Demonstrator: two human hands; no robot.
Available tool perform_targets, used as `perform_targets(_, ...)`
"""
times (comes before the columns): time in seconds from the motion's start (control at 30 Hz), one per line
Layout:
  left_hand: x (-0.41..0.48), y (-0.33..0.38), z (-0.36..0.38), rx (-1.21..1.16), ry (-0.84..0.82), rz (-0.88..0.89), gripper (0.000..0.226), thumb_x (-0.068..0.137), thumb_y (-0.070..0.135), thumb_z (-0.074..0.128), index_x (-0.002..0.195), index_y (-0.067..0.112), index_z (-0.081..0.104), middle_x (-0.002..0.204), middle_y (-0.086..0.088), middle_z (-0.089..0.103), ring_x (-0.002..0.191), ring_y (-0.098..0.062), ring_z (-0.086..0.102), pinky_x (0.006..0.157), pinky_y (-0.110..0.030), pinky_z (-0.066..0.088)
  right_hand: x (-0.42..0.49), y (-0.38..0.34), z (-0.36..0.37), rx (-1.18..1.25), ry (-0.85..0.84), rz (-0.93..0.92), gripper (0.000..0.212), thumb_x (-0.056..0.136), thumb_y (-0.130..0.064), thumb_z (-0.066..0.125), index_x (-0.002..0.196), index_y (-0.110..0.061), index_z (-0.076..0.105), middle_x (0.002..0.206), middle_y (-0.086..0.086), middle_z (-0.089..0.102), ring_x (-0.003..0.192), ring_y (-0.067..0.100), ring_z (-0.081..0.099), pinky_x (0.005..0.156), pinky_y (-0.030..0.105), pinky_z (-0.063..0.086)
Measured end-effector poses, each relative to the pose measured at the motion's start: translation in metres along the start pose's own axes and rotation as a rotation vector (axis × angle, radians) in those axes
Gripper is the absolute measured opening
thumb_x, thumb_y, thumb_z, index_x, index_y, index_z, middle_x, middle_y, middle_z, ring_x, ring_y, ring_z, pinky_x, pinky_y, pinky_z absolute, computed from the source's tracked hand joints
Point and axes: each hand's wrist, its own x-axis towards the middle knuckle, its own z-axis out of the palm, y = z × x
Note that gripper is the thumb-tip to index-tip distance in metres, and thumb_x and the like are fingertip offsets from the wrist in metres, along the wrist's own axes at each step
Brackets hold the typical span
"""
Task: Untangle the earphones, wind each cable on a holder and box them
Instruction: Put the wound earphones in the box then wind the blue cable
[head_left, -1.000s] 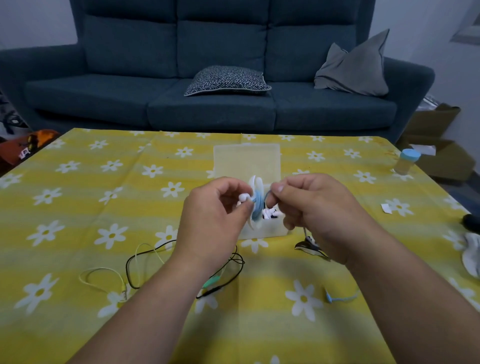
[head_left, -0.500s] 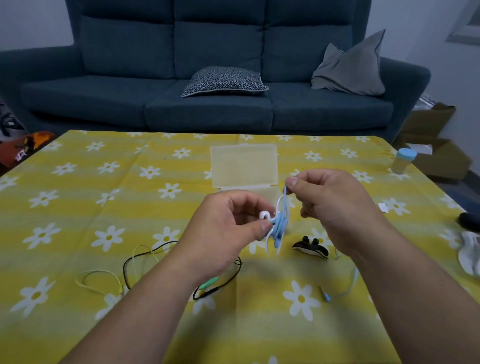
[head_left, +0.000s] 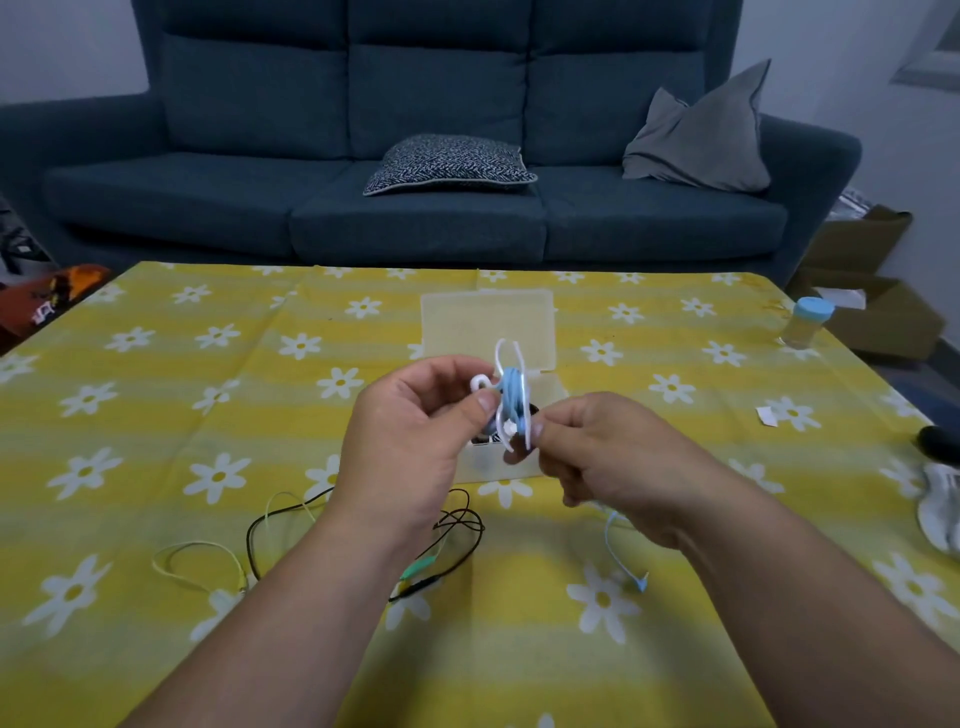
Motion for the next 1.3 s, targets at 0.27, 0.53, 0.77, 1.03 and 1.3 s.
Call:
perform_targets(0.27,0.0,-0.003,0.001,0.135,0.152,0.036,0.011,0.086,0.001,0.07,0.086,0.013,0.072,0.075,-0.001,0.074,0.065,-0.01,0.067,0.063,-0.019,0.055,-0.009,-0.007,0.004,-0.124,-0.187,-0.049,0.027,0.1,-0.023,0.053,0.09,-0.013,0.077,0.058,-0.005,0.041,0.057,0.013,0.038,0.063,0.029,0.042)
perform_targets(0.53,0.0,-0.003,-0.002,0.376,0.107,0.12,0.012,0.083,0.005,0.074,0.084,0.017,0.072,0.074,0.001,0.073,0.068,-0.014,0.069,0.062,-0.023,0.056,-0.013,-0.015,-0.001,-0.169,-0.101,-0.132,0.025,0.096,-0.026,0.059,0.083,-0.015,0.078,0.056,-0.005,0.043,0.055,0.01,0.041,0.063,0.032,0.044)
perform_targets(0.77,0.0,-0.008,0.0,0.503,0.009,0.151,0.016,0.079,0.009,0.079,0.081,0.023,0.071,0.073,0.01,0.071,0.071,-0.014,0.068,0.067,-0.031,0.057,-0.016,-0.02,-0.005,-0.116,-0.012,-0.209,0.027,0.096,-0.02,0.059,0.078,-0.012,0.077,0.047,-0.016,0.047,0.05,0.007,0.039,0.062,0.034,0.042)
perform_targets(1.03,-0.005,-0.004,0.003,0.426,-0.234,0.032,0.018,0.082,-0.002,0.074,0.084,0.017,0.074,0.078,0.003,0.074,0.074,-0.013,0.069,0.078,-0.038,0.059,-0.007,-0.016,-0.026,-0.067,0.403,-0.25,0.028,0.094,-0.025,0.063,0.069,-0.013,0.071,0.052,-0.014,0.054,0.052,0.006,0.045,0.053,0.015,0.041)
perform_targets(1.3,-0.006,0.002,0.004,0.056,-0.284,-0.023,0.019,0.081,-0.014,0.066,0.086,0.004,0.071,0.081,-0.01,0.072,0.071,-0.018,0.067,0.068,-0.028,0.056,0.002,-0.004,-0.021,-0.038,0.38,-0.105,0.033,0.095,-0.029,0.063,0.066,-0.017,0.072,0.051,-0.011,0.045,0.05,0.01,0.04,0.06,0.032,0.041)
